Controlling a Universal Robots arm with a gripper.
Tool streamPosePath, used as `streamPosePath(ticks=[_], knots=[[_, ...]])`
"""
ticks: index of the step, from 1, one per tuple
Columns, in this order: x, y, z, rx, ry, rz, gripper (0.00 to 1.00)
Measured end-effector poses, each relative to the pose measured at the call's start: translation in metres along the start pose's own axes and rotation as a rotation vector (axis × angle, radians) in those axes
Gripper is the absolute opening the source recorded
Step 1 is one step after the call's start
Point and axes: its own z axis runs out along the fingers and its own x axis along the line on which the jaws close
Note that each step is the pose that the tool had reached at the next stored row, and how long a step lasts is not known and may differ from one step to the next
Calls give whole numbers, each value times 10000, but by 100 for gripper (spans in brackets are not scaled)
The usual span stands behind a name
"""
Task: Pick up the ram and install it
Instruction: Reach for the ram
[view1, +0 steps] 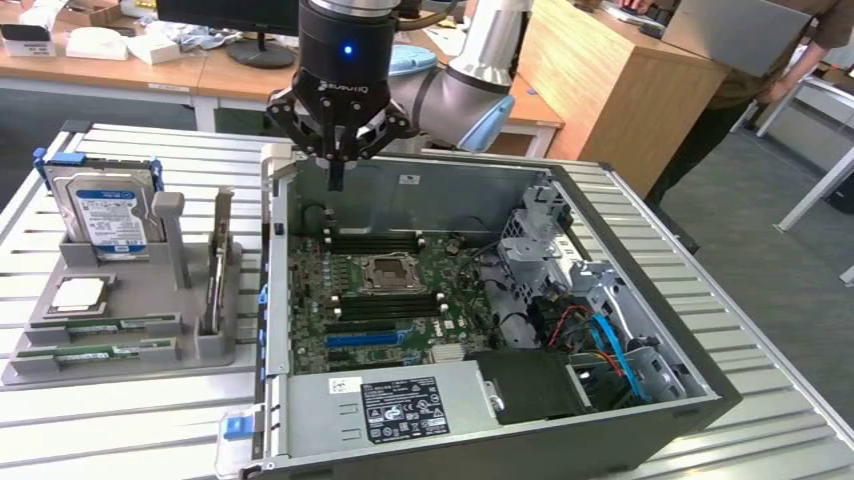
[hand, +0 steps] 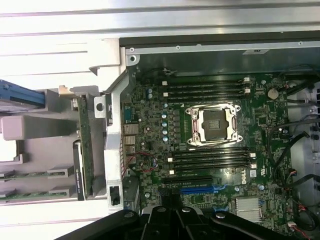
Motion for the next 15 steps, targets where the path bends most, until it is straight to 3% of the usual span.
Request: streamPosePath(ticks=[15], knots=[[158,-13,12,0,0,16,10]])
